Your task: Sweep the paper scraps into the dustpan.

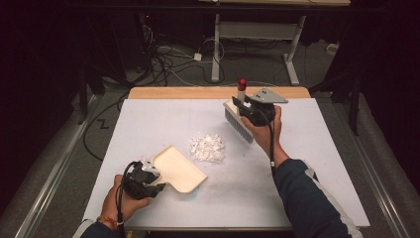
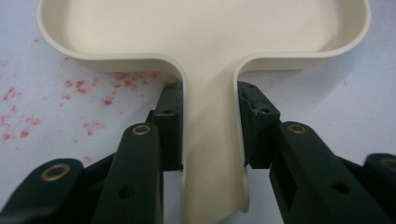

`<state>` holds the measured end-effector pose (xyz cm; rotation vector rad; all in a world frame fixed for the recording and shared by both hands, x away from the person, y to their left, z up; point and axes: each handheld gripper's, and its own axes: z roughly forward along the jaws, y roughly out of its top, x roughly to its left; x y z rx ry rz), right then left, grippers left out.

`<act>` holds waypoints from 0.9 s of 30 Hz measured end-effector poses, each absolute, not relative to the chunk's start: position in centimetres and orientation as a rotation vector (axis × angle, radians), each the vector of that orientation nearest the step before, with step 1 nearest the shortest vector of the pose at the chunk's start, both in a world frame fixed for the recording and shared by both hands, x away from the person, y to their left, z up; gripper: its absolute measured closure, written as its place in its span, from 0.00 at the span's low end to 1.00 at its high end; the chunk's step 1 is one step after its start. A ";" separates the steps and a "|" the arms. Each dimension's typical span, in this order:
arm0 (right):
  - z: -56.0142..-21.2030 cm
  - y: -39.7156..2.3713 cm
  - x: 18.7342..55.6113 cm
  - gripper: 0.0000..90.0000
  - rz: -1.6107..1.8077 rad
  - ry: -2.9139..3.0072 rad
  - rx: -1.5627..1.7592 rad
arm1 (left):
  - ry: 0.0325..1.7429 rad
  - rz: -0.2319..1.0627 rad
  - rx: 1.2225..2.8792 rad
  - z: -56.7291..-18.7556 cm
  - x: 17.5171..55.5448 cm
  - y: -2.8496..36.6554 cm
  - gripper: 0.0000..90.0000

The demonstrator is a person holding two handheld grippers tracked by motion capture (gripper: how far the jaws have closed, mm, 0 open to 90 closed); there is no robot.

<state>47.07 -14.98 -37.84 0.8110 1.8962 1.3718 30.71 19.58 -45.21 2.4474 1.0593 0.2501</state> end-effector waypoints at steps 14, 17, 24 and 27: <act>-40.1 -10.1 45.9 0.76 1.408 2.035 0.699 | 1.058 0.257 2.461 -45.5 30.9 19.1 0.71; -40.5 -9.4 45.2 0.75 1.417 2.071 0.679 | 1.058 0.257 2.462 -45.6 30.9 19.1 0.71; -40.7 -8.1 43.5 0.75 1.464 2.107 0.635 | 1.056 0.259 2.463 -45.7 30.9 19.1 0.71; -40.7 -7.7 42.8 0.75 1.497 2.118 0.631 | 1.057 0.256 2.463 -45.8 31.0 19.0 0.71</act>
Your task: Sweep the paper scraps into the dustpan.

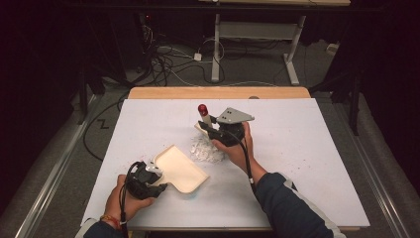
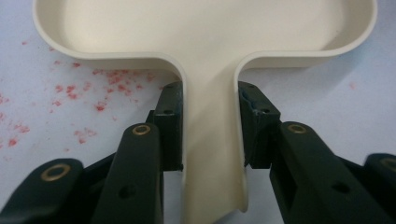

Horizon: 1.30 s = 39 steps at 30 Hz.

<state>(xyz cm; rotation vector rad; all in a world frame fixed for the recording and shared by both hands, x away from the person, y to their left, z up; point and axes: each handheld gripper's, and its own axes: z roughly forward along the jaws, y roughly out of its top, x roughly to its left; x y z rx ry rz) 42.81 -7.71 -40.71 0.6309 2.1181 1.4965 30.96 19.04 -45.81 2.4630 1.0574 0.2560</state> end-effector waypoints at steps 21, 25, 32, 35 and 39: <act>-40.4 -4.7 38.4 0.76 1.618 2.187 0.498 | 1.054 0.251 2.468 -45.7 31.3 17.5 0.71; -40.4 -4.1 37.9 0.77 1.616 2.184 0.485 | 1.056 0.247 2.466 -45.7 31.3 17.4 0.71; -39.6 -3.9 37.5 0.78 1.645 2.168 0.473 | 1.062 0.242 2.460 -45.8 31.3 17.4 0.71; -39.3 -4.2 37.6 0.78 1.634 2.154 0.478 | 1.062 0.239 2.462 -45.8 31.2 17.4 0.71; -39.0 -4.7 37.8 0.78 1.638 2.136 0.494 | 1.062 0.238 2.463 -45.9 31.2 17.5 0.71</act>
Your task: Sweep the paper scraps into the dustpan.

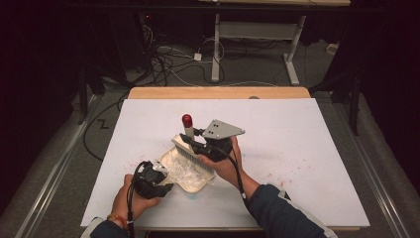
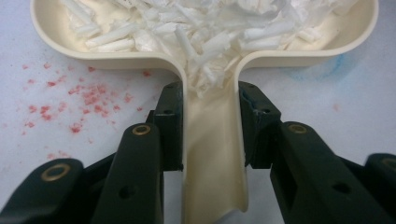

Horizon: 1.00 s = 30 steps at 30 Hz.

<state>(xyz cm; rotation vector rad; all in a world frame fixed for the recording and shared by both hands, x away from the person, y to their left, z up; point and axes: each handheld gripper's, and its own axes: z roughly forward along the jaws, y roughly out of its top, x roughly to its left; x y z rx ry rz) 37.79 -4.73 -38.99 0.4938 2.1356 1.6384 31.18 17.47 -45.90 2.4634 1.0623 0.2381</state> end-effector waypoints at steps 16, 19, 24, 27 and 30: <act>-35.8 -12.4 36.1 0.78 1.639 2.136 0.553 | 1.066 0.224 2.480 -46.2 30.9 18.0 0.71; -35.8 -15.3 33.8 0.78 1.639 2.188 0.534 | 1.066 0.230 2.489 -46.2 30.9 17.9 0.71; -36.0 -17.2 31.7 0.78 1.613 2.249 0.521 | 1.065 0.239 2.500 -46.2 30.9 17.8 0.71; -36.8 -17.4 30.5 0.78 1.636 2.353 0.522 | 1.067 0.239 2.504 -46.2 30.9 17.7 0.71; -37.5 -16.6 30.5 0.78 1.620 2.398 0.512 | 1.070 0.237 2.501 -46.2 31.0 17.6 0.71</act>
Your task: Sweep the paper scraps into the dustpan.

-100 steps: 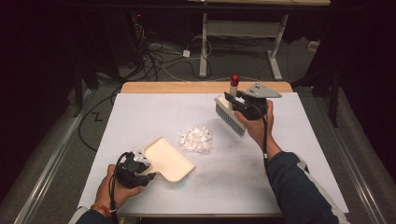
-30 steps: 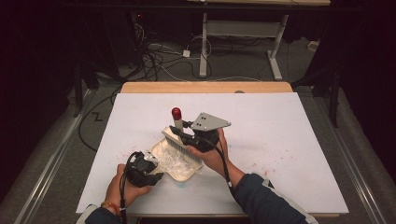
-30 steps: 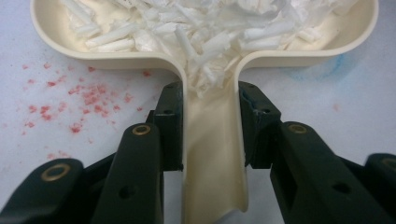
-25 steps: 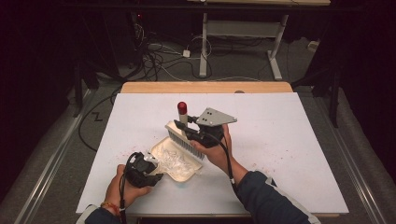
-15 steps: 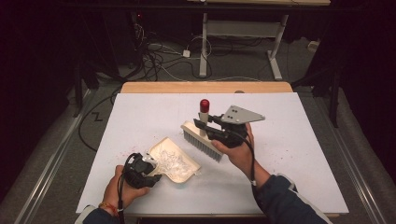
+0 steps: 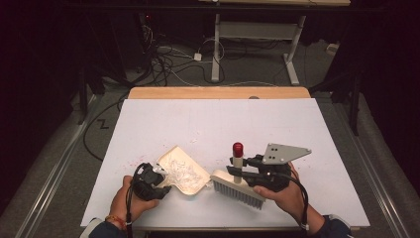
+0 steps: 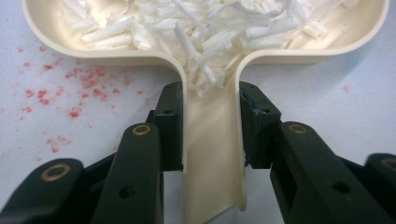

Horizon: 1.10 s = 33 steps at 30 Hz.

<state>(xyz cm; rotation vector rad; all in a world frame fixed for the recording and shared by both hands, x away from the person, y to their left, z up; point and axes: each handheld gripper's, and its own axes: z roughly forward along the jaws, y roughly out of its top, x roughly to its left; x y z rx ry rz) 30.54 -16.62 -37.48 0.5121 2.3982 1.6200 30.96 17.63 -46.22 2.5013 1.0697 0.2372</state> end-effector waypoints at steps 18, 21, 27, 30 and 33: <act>-37.7 -15.1 32.6 0.78 1.575 2.231 0.547 | 1.051 0.243 2.514 -46.2 30.9 17.6 0.71; -37.5 -15.3 32.5 0.78 1.581 2.228 0.542 | 1.047 0.244 2.525 -46.1 30.8 17.6 0.71; -37.4 -15.8 32.4 0.78 1.579 2.210 0.566 | 1.028 0.242 2.556 -45.6 30.4 18.2 0.71; -37.3 -16.4 32.3 0.78 1.561 2.206 0.580 | 1.006 0.222 2.581 -45.3 30.0 18.8 0.71; -37.3 -16.6 32.3 0.78 1.544 2.193 0.592 | 0.961 0.201 2.624 -45.0 29.5 18.9 0.71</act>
